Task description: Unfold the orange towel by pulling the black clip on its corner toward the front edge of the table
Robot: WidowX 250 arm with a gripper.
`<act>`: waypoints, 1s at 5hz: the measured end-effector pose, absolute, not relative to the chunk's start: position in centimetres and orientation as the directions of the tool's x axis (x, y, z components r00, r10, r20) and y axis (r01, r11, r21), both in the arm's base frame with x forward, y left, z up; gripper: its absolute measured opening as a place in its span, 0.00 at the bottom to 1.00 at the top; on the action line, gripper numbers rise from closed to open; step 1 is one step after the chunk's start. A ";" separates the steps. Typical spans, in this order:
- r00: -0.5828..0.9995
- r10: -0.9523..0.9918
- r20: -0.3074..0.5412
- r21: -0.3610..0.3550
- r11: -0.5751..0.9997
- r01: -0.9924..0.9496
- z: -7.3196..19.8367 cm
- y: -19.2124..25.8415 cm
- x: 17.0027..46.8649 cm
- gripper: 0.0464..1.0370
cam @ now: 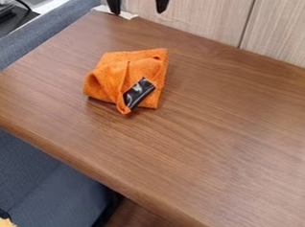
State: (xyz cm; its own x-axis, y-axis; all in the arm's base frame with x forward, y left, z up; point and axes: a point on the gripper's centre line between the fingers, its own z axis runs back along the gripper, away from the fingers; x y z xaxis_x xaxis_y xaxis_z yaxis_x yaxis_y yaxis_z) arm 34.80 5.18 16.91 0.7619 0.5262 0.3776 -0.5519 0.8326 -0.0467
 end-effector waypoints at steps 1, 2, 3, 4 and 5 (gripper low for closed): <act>0.778 0.526 0.345 -0.031 0.834 -0.551 15.6 5.1 34.7 0.96; 0.840 0.453 0.298 0.001 0.880 -0.475 14.1 4.2 33.9 0.96; 0.888 0.373 0.268 0.024 0.919 -0.393 12.6 3.2 33.0 0.96; 0.917 0.323 0.235 0.047 0.938 -0.343 10.7 2.8 31.6 0.96; 0.933 0.285 0.221 0.070 0.949 -0.306 9.6 2.6 30.9 0.96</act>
State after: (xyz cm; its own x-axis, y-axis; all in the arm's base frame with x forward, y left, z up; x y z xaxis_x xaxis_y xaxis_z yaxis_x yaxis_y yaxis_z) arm 30.85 2.62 9.55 0.9329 0.2846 0.2209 -0.3062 0.9494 0.0700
